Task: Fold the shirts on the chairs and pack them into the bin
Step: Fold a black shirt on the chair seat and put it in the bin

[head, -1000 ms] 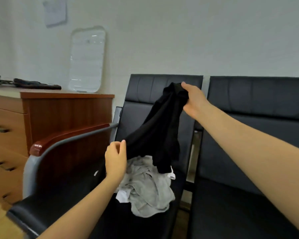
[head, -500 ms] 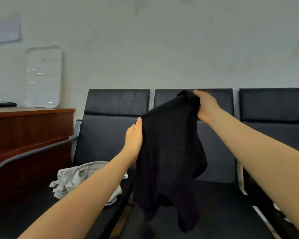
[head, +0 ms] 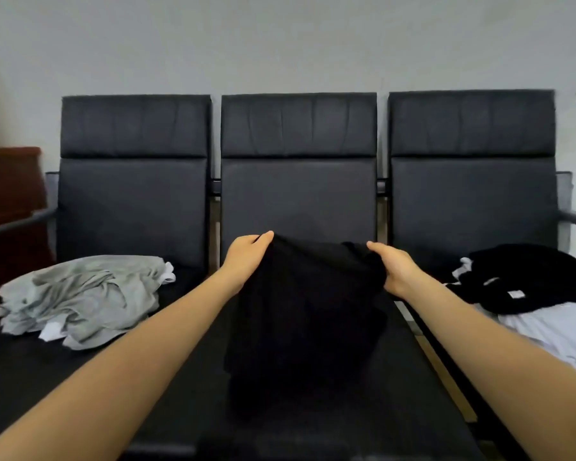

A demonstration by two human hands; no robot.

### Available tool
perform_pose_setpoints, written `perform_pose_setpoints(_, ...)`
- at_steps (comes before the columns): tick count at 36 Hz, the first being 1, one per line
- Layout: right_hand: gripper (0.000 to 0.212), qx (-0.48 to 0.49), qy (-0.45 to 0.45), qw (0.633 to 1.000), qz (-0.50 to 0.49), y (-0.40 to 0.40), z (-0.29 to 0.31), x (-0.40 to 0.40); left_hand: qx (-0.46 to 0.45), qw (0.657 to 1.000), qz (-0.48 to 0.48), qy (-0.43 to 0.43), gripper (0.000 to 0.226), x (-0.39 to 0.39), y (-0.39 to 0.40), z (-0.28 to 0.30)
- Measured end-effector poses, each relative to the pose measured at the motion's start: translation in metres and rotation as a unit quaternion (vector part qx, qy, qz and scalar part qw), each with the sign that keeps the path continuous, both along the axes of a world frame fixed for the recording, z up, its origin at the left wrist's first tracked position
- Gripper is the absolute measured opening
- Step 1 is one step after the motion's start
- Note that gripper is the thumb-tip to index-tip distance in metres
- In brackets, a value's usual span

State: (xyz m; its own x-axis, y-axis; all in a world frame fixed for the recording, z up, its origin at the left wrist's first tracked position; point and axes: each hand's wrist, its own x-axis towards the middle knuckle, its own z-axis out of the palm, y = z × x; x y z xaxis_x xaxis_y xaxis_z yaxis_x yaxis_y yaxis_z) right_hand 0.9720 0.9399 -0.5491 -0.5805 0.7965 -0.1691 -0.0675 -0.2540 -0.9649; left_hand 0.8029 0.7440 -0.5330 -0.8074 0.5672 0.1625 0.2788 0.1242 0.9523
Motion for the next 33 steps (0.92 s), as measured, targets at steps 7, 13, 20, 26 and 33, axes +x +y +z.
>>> perform_pose_setpoints(7, 0.022, -0.045, 0.028, 0.999, -0.006, 0.010, -0.060, -0.015, -0.134, 0.972, 0.060, 0.184, 0.024, -0.036, 0.022, -0.048)
perform_pose_setpoints(13, 0.036, 0.212, -0.245, 0.945, -0.029, 0.020, -0.099, -0.022, -0.117, 0.931, 0.030, 0.343, 0.013, -0.014, 0.013, -0.094)
perform_pose_setpoints(20, 0.045, 0.419, -0.373, 0.827, 0.039, -0.002, -0.096, -0.011, -0.238, 0.880, -0.165, 0.377, 0.035, 0.024, -0.012, -0.131)
perform_pose_setpoints(26, 0.035, 0.458, -0.448, 0.737, 0.217, -0.018, -0.102, -0.004, -0.298, 0.842, -0.148, 0.424, 0.035, 0.007, 0.000, -0.149)
perform_pose_setpoints(33, 0.026, 0.294, -0.218, 0.914, 0.174, -0.020, -0.092, 0.005, -0.126, 0.972, -0.147, 0.133, 0.015, -0.009, 0.002, -0.112)
